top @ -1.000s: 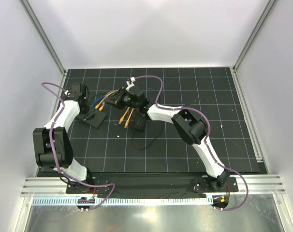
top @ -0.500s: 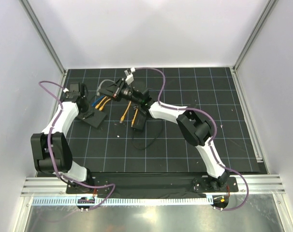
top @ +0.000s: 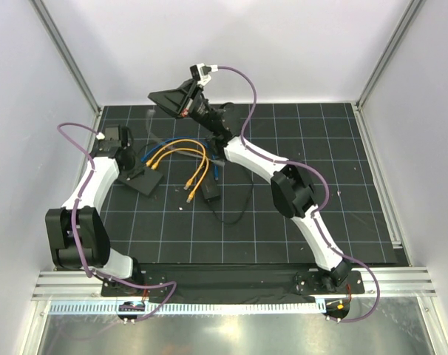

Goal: Pull the plug from the switch port

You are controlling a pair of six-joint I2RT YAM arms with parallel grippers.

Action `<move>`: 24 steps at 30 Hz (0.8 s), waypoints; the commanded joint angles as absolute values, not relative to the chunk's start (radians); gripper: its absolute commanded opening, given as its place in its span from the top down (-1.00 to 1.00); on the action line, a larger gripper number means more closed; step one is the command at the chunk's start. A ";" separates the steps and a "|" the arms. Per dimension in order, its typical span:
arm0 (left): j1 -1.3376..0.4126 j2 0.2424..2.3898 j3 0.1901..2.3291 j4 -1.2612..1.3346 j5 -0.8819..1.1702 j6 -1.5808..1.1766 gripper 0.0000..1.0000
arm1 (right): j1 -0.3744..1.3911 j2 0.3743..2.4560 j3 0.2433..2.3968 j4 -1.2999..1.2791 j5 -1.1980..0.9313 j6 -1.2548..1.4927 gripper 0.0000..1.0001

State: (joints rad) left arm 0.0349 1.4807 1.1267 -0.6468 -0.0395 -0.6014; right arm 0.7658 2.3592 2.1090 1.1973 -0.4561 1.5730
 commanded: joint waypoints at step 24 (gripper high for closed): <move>0.067 1.292 1.081 -0.566 -0.123 -0.603 0.62 | 0.735 2.436 2.290 -0.403 -0.270 0.344 -0.18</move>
